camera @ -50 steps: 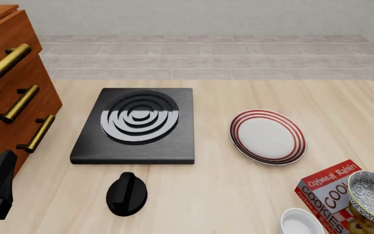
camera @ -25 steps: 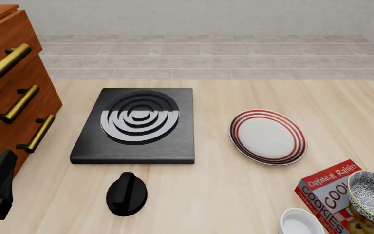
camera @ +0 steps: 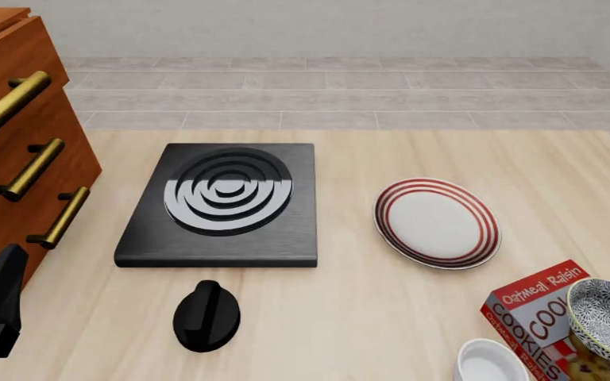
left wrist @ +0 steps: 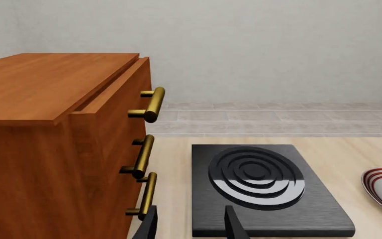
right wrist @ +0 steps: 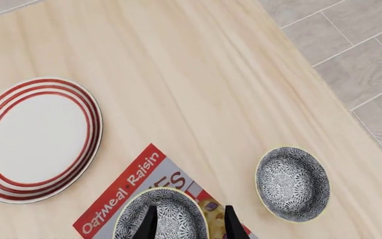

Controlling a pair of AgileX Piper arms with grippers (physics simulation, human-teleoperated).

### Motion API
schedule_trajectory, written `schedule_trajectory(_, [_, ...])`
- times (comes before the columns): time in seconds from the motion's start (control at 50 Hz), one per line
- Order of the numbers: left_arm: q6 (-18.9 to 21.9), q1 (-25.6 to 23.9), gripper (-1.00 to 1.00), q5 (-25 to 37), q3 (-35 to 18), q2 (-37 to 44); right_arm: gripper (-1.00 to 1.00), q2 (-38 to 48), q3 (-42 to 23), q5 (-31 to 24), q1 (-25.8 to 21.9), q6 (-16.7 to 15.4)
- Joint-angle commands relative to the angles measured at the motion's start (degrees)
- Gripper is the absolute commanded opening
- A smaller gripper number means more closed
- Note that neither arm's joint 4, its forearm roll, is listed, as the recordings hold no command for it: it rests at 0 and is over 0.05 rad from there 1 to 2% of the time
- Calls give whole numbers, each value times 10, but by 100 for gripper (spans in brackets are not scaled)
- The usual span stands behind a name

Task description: Pick the akita bowl on the cookies box and place it on the plate.

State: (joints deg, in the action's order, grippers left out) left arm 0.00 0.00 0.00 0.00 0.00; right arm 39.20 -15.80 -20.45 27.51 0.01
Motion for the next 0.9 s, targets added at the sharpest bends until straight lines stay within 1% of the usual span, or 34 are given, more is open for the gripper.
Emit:
schedule_trajectory(0.02, [0,0,100,0,0,0,100,18,34,33,-1,2])
schedule_trajectory(0.38, [0,0,100,0,0,0,100,62,71,95,-4,9])
schedule_trajectory(0.52, [0,0,100,0,0,0,100,72,75,105,-2,8])
schedule_trajectory(0.9, [0,0,100,0,0,0,100,116,93,159,-5,16])
